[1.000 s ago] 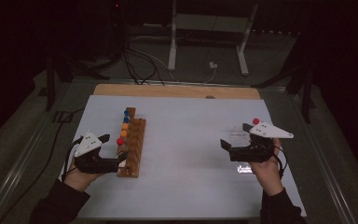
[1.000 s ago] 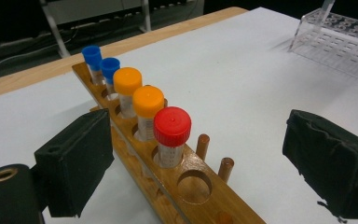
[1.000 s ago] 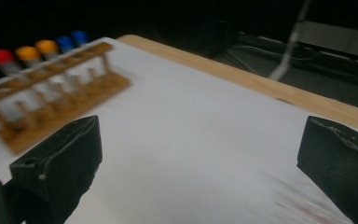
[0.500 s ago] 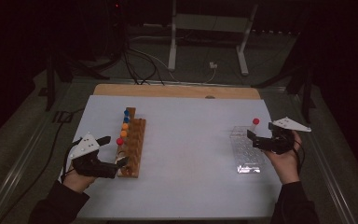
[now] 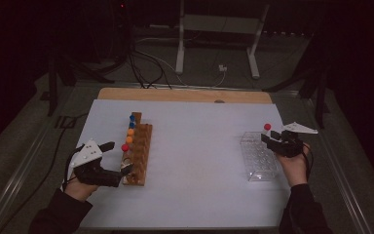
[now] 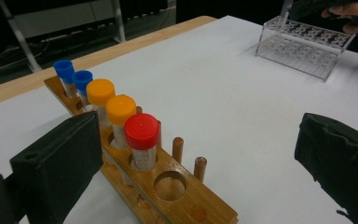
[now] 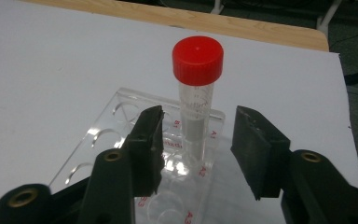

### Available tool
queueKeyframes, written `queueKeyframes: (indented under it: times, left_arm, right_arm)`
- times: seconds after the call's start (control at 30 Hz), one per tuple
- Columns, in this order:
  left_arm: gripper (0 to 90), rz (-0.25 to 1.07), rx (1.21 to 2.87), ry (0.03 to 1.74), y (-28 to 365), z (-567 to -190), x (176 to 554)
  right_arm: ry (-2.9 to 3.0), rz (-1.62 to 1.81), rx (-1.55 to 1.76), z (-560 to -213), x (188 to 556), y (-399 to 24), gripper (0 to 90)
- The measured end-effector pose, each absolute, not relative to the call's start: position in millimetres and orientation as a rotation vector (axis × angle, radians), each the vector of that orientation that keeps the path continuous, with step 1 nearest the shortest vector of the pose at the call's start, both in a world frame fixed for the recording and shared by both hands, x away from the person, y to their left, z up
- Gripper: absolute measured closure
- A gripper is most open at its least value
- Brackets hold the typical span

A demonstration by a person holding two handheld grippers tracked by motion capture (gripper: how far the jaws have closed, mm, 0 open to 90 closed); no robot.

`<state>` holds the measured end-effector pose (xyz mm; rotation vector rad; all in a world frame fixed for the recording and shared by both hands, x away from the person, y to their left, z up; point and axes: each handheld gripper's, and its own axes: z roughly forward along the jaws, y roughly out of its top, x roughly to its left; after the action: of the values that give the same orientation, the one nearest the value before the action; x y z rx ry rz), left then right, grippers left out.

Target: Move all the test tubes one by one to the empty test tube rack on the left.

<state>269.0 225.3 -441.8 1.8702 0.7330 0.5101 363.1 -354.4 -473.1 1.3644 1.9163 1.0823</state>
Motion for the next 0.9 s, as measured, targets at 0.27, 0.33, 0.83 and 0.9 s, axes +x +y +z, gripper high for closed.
queueKeyframes:
  times: [0.27, 0.33, 0.83, 0.9]
  left_arm:
    - [1.7, 0.509, 1.874, 0.733, 225, -442, 269]
    - [1.7, 0.511, 1.874, 0.735, 225, -442, 269]
    - [1.7, 0.51, 1.882, 0.729, 224, -439, 268]
    - [1.7, 0.503, 1.882, 0.725, 223, -438, 268]
  right_arm:
    - [1.917, 1.091, 1.38, -473, 371, -353, 68.5]
    - [1.928, 1.087, 1.38, -474, 372, -353, 72.5]
    - [1.897, 1.09, 1.329, -446, 363, -352, 75.2]
    - [1.889, 1.092, 1.318, -441, 360, -352, 75.3]
